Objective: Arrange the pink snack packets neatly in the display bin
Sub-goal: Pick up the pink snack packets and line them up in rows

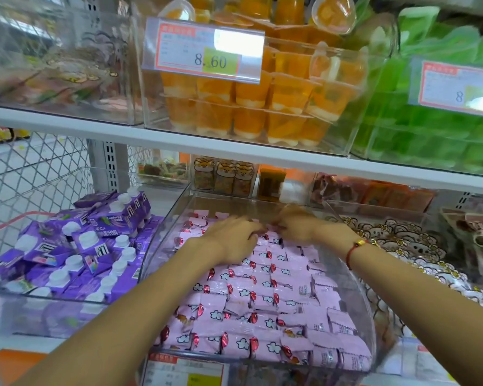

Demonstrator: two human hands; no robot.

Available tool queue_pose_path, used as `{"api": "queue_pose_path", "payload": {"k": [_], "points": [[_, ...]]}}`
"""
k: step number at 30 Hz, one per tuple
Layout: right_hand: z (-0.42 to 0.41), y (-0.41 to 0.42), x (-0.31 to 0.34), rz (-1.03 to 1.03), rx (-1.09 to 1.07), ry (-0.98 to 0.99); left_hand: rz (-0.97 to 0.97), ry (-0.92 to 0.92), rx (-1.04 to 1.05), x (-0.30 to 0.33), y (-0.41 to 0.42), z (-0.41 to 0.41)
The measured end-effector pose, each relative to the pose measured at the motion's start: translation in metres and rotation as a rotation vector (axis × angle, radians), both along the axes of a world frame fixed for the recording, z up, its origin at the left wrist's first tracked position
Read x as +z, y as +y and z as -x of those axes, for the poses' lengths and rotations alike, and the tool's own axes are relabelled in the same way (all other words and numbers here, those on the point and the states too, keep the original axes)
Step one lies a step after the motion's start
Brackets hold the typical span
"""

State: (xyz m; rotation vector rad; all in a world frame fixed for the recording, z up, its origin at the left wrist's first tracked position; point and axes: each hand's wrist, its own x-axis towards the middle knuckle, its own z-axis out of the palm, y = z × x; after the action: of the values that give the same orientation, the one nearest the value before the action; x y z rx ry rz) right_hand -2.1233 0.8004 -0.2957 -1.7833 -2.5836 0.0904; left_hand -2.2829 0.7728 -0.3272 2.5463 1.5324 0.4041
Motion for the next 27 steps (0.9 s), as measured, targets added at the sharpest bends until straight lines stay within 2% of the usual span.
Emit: {"api": "queue_pose_path", "payload": {"k": [4, 8, 11, 18, 22, 24, 27], "points": [[-0.006, -0.007, 0.005, -0.068, 0.071, 0.158, -0.013, -0.007, -0.018, 0.0, 0.0, 0.002], [-0.002, -0.013, 0.004, 0.162, 0.035, -0.013, 0.007, 0.052, -0.032, -0.003, 0.003, 0.002], [0.001, -0.019, 0.011, 0.197, 0.024, -0.042, 0.019, 0.076, -0.029, -0.001, 0.003, 0.002], [-0.028, -0.099, 0.018, -0.109, 0.16, 0.022, -0.027, 0.11, 0.002, 0.026, -0.03, -0.004], [-0.041, -0.159, 0.006, -0.14, 0.209, 0.098, -0.083, 0.017, -0.117, 0.026, -0.081, -0.005], [-0.047, -0.173, 0.001, -0.18, 0.214, 0.151, -0.05, -0.034, -0.21, 0.021, -0.109, -0.002], [-0.053, -0.181, -0.002, -0.151, 0.243, 0.254, 0.022, 0.004, -0.31, 0.01, -0.127, 0.006]]}}
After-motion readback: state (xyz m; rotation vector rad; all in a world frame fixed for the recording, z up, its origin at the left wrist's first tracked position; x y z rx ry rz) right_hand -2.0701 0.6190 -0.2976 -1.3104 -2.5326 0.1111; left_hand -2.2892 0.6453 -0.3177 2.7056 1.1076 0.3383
